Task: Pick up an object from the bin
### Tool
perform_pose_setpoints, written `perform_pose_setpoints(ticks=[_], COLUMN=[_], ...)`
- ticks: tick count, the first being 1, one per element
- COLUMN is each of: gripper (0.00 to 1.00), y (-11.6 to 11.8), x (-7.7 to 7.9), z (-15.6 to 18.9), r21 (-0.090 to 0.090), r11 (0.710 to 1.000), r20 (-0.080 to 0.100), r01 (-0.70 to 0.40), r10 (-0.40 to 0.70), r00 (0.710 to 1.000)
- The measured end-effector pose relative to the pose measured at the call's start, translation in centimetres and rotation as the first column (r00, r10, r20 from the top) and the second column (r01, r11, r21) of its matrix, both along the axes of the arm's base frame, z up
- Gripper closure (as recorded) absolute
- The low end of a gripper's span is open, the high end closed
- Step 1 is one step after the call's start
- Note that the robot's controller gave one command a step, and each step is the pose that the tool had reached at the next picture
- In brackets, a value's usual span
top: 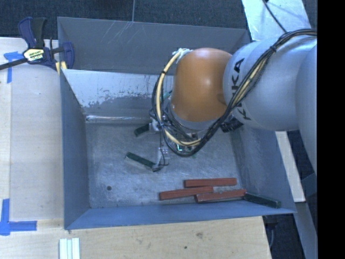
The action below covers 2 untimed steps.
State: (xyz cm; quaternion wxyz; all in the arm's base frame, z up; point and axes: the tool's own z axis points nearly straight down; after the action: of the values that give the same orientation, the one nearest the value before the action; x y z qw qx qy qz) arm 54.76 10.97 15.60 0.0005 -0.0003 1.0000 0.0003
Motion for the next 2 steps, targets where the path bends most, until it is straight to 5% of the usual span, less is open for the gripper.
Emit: perform_pose_setpoints(ticks=[1, 2], gripper=[0.0, 1.0], y=[-0.2, -0.17], x=[1.29, 1.39], z=[-8.68, -8.37], r21=[0.0, 0.001], r11=[0.999, 0.999], r20=[0.0, 0.004], r01=[0.044, 0.046], r10=[-0.044, -0.046], r00=[0.999, 0.999])
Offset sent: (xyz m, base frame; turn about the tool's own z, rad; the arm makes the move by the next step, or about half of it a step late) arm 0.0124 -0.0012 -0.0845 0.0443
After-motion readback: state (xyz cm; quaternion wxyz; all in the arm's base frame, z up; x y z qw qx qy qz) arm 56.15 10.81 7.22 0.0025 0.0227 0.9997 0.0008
